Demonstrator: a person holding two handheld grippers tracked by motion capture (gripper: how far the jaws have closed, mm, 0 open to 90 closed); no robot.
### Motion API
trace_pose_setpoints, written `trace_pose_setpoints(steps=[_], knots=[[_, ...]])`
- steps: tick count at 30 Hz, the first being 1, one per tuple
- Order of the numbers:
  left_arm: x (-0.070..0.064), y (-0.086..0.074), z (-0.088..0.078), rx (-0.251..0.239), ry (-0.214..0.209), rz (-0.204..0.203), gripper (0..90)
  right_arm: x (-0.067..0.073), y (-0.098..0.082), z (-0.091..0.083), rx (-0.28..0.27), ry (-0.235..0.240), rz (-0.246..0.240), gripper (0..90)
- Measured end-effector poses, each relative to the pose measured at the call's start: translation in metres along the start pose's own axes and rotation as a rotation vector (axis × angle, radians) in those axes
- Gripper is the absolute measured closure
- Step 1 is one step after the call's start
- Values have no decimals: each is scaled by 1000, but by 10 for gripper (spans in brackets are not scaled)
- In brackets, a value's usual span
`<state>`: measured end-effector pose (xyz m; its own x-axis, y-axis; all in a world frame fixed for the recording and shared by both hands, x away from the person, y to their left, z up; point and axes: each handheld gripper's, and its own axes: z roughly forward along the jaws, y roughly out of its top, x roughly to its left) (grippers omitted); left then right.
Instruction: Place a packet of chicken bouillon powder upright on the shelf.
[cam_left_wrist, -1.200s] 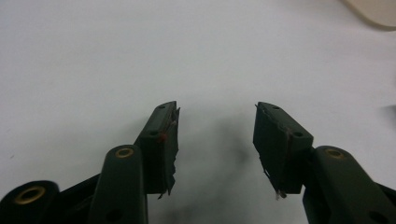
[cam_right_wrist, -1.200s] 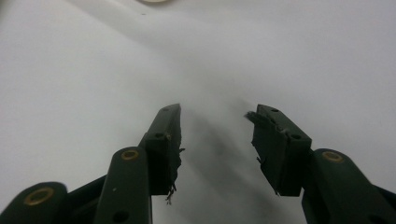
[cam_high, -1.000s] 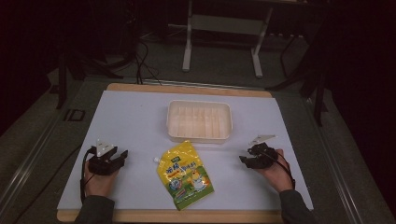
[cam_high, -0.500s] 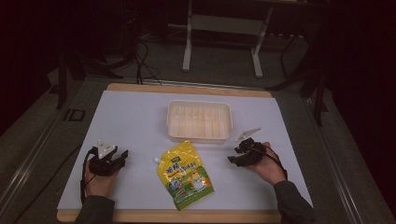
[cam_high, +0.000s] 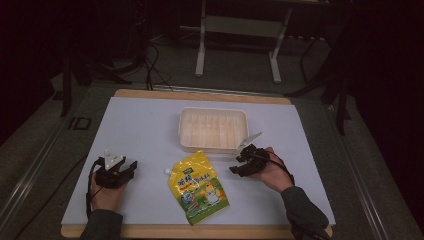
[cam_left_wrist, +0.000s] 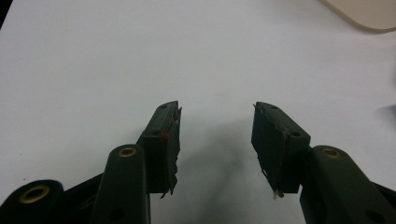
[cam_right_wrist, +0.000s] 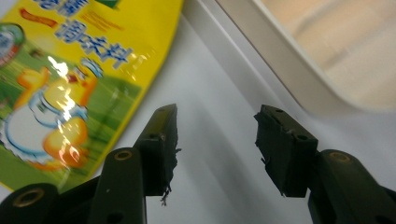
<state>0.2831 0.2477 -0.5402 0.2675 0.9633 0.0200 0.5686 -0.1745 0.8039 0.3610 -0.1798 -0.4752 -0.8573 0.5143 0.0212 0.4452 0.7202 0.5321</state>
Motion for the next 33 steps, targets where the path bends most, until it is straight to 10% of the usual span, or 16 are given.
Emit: trace_pose_setpoints(steps=[10,33], knots=[[0,0,0,1,-1,-3,508,10,29,20,19,49,-57,471],[0,0,0,0,-3,6,507,18,66,71,45,168,-26,433]])
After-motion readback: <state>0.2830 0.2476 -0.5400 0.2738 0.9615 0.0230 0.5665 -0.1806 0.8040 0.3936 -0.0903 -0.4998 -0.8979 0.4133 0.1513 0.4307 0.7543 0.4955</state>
